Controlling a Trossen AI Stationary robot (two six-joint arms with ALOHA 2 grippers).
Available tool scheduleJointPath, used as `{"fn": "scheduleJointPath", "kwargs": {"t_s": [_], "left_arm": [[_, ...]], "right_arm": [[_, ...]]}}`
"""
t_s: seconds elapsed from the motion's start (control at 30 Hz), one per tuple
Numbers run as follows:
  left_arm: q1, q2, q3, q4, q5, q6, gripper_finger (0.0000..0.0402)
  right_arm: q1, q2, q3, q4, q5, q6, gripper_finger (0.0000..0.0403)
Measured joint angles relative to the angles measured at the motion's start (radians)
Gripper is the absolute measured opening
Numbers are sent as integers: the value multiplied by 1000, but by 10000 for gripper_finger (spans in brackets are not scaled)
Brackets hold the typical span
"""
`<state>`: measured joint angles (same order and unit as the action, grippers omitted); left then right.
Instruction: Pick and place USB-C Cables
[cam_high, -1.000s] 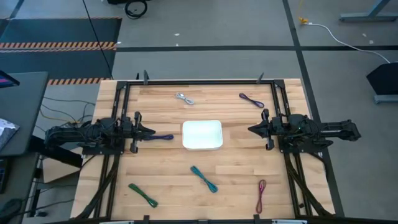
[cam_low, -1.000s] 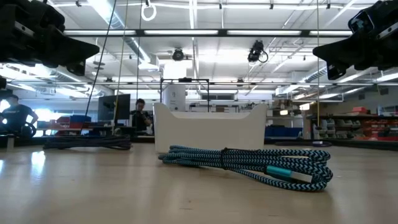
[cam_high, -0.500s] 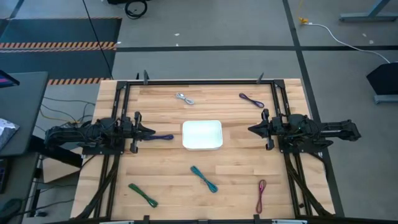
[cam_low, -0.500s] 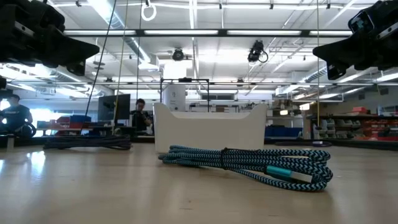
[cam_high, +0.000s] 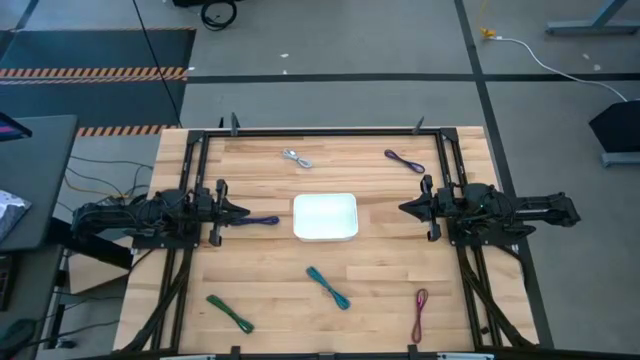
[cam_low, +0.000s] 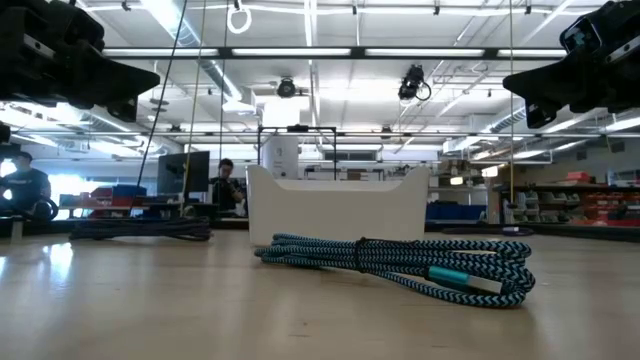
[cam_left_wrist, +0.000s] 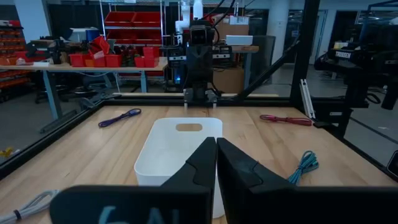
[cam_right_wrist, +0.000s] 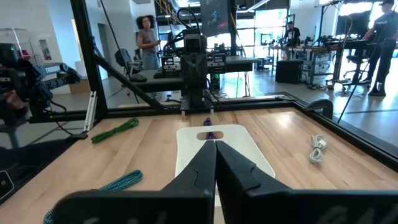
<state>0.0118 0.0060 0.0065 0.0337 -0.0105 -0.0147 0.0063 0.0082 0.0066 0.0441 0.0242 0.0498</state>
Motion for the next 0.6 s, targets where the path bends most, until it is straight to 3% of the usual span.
{"fn": "scheduleJointPath", "kwargs": {"t_s": [0.6], "left_arm": [[0, 0, 0, 18, 1, 0, 20]], "right_arm": [[0, 0, 0, 0, 0, 0, 14]]}}
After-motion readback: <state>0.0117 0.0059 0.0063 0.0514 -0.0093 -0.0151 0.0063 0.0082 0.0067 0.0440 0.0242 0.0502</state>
